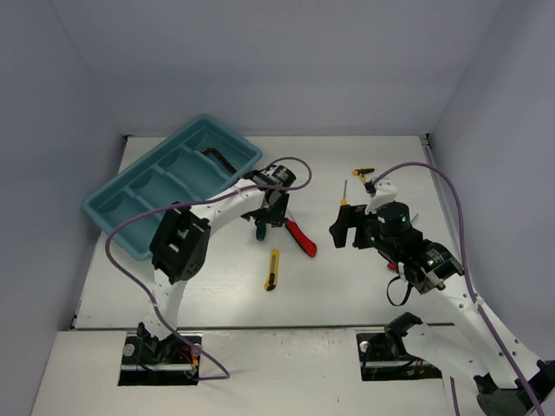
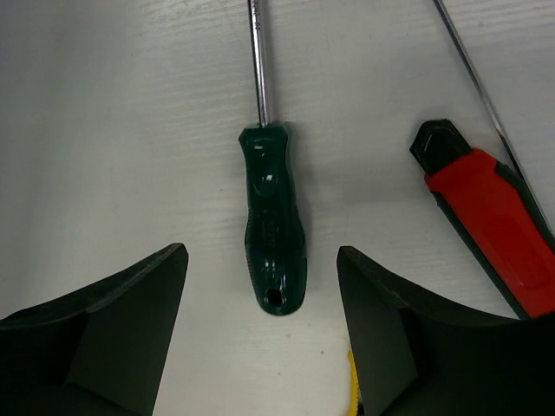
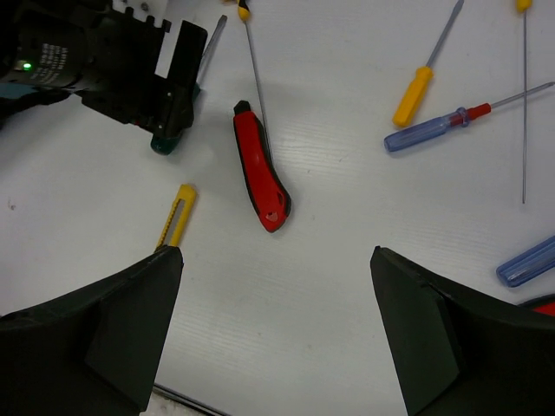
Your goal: Sort the tools into containers
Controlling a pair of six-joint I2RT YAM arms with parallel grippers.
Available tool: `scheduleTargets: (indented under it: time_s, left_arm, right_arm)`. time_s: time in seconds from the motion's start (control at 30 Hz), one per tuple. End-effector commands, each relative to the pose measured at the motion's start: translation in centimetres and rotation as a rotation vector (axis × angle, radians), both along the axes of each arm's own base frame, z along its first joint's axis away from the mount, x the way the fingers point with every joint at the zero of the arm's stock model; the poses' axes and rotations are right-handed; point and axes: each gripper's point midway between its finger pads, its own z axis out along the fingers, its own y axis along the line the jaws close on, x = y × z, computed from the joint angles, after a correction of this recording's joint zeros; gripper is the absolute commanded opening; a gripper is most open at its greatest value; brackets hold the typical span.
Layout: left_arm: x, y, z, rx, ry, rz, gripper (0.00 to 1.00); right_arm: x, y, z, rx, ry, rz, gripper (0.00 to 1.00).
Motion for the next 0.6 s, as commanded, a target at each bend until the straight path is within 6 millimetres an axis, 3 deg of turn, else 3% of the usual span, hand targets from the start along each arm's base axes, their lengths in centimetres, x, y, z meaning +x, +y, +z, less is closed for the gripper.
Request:
scheduleTargets:
  time_s: [0.0,0.2,0.33,0.37,0.4,0.47,0.57]
  left_arm:
    - [1.8,-0.7,1.4,-0.048,-0.031,0.048,0.66]
    - [1.9,-0.7,-1.1,-0.068,0.037,0.113,0.56]
    - [1.7,-1.0,-2.0,-0.077,0.062,0.123,0.32]
    - [1.7,-1.1,-1.7,-0.083,0.058,0.124,0.15]
    - [1.8,-1.1,-1.0,-0.093,0.047,0.129,0.05]
    - [1.7,-1.0,0.8,-0.116,0.016,0.137,0.0]
    - [1.4,-0.5,5.5,-0.177,-0.063,0.158,0.0]
  right_arm:
    - [0.1,-0.4,1.7,-0.002,-0.053,0.006,0.87]
    - [-0.2,-0.8,2.2,0.0,-0.066,0.0,0.87]
    - [-0.1,-0.8,2.1,-0.002,-0.063,-0.001,0.87]
    - [0.0,-0.7,2.1,-0.002,-0.061,0.0,0.87]
    - [0.0,-0.7,2.1,-0.004,-0.059,0.0,0.87]
    - [0.1,-0.8,2.2,-0.006,-0.061,-0.001,0.87]
    - [0.3,-0.8,2.6,-0.006,-0.068,-0.006,0.87]
